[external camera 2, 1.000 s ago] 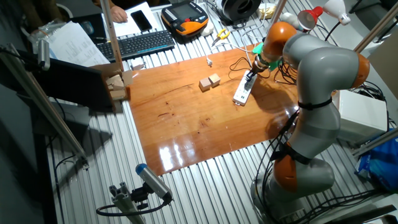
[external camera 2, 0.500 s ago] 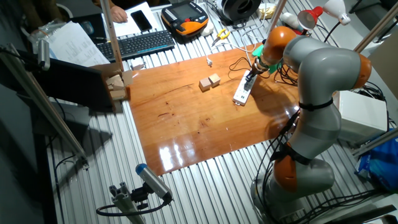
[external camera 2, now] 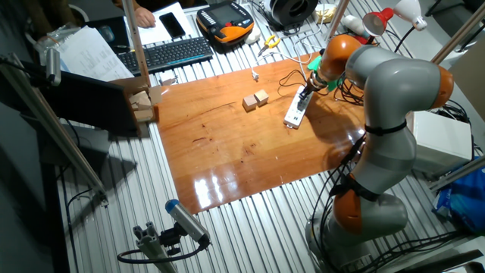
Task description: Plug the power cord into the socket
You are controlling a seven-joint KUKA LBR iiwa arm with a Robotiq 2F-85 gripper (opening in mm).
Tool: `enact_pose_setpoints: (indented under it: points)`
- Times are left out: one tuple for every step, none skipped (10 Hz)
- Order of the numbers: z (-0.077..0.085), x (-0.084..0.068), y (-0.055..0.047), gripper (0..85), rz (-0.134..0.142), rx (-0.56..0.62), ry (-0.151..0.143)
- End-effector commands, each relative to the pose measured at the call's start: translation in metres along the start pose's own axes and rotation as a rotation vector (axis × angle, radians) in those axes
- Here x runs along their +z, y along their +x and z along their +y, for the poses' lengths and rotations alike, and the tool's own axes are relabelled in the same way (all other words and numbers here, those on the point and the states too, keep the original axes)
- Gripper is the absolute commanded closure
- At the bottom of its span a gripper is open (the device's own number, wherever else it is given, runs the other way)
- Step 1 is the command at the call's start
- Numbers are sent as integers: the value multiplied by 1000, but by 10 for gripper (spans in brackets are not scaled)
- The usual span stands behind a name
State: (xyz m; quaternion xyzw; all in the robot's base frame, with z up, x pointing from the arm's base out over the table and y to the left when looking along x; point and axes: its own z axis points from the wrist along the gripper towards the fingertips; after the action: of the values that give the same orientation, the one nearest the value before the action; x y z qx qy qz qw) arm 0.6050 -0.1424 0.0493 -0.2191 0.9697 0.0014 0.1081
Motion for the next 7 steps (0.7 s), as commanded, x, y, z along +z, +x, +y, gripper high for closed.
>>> enact_pose_setpoints:
  points:
    - [2,2,3,850,4,2,-3]
    - [3,0,1,850,8,3,-12]
    - [4,-2,-1,850,17,5,-30]
    - [4,-2,0,850,14,4,-24]
    - [4,1,3,850,5,5,-21]
    - [6,0,2,850,5,5,-24]
    - [5,-4,1,850,13,7,-38]
